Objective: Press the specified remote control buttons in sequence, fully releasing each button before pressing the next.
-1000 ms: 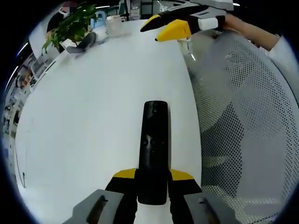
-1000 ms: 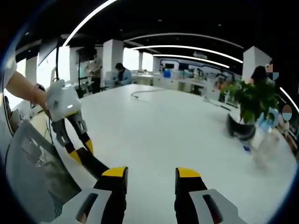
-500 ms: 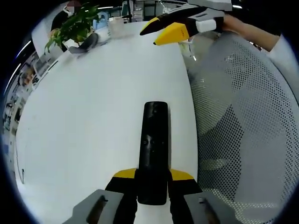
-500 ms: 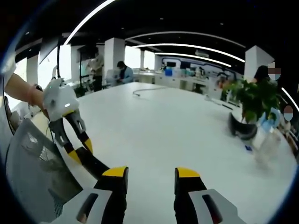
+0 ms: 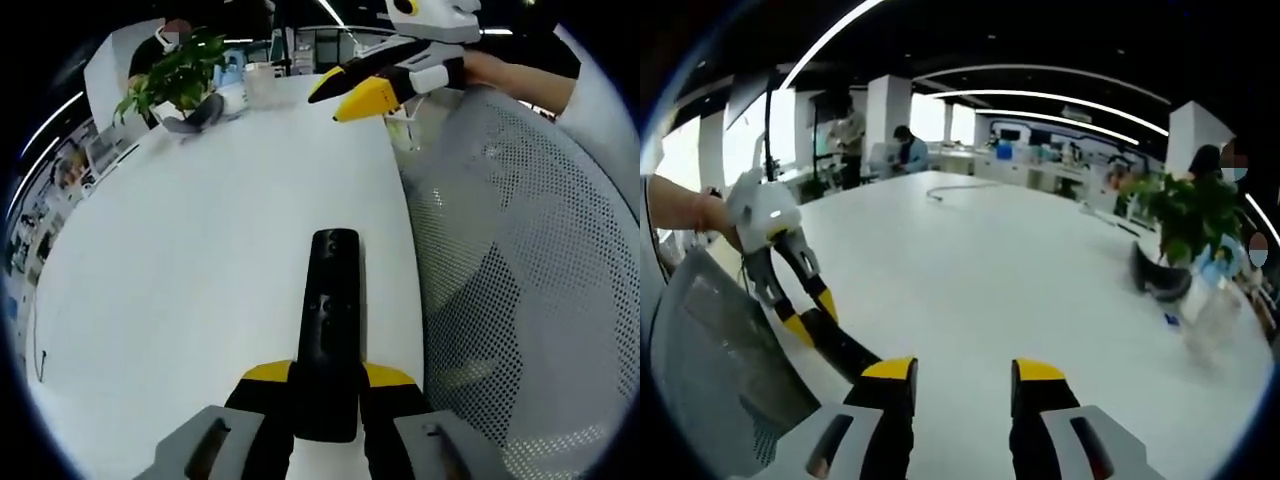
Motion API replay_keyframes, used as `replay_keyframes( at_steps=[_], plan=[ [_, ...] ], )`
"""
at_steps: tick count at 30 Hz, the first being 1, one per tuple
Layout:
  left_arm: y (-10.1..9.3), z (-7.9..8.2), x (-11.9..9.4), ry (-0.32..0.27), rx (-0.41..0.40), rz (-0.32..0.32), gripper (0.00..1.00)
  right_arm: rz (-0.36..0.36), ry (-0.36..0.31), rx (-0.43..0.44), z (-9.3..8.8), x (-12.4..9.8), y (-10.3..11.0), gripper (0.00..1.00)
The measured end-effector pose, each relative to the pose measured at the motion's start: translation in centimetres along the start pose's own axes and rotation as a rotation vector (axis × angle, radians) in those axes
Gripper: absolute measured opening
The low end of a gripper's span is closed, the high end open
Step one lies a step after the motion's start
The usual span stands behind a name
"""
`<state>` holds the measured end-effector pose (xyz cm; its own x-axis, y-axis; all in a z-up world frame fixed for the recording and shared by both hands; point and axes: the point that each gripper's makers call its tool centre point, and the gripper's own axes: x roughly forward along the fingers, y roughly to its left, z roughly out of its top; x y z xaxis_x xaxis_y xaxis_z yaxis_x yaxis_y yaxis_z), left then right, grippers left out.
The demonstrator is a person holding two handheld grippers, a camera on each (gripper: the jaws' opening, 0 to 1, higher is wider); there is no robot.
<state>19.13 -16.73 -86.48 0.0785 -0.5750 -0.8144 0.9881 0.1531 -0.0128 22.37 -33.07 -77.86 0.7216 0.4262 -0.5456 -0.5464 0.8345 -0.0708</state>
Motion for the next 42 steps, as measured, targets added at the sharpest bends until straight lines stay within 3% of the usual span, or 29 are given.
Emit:
replay_keyframes(
  at_steps=[3, 10, 16, 20, 24, 29, 34, 42],
  plan=[
    [-0.1, 0.0, -0.1, -0.068, -0.003, 0.004, 0.24, 0.004, 0.012, -0.006, -0.2, 0.1, 0.1, 0.34],
    [-0.6, 0.0, -0.2, -0.167, 0.010, -0.008, 0.24, 0.029, 0.056, -0.033, -0.9, 0.4, 0.7, 0.31],
    [-1.4, -0.1, -0.2, -0.202, 0.062, -0.058, 0.24, 0.036, 0.080, -0.041, -1.3, 0.5, 0.8, 0.28],
    [-1.7, -0.1, -0.3, -0.199, 0.124, -0.093, 0.24, 0.040, 0.089, -0.048, -1.4, 0.6, 0.9, 0.28],
    [-1.6, -0.2, -0.3, -0.174, 0.115, -0.111, 0.26, 0.039, 0.094, -0.051, -1.5, 0.6, 0.9, 0.27],
    [-1.3, -0.7, -0.8, -0.121, 0.086, -0.073, 0.26, 0.040, 0.096, -0.050, -1.6, 0.6, 1.0, 0.26],
    [-2.0, -0.7, -0.9, -0.114, 0.108, -0.081, 0.24, 0.057, 0.108, -0.059, -1.8, 0.6, 1.3, 0.25],
    [-2.4, -0.9, -0.9, -0.032, 0.099, -0.065, 0.24, 0.091, 0.124, -0.077, -2.0, 0.7, 2.1, 0.23]
  ],
)
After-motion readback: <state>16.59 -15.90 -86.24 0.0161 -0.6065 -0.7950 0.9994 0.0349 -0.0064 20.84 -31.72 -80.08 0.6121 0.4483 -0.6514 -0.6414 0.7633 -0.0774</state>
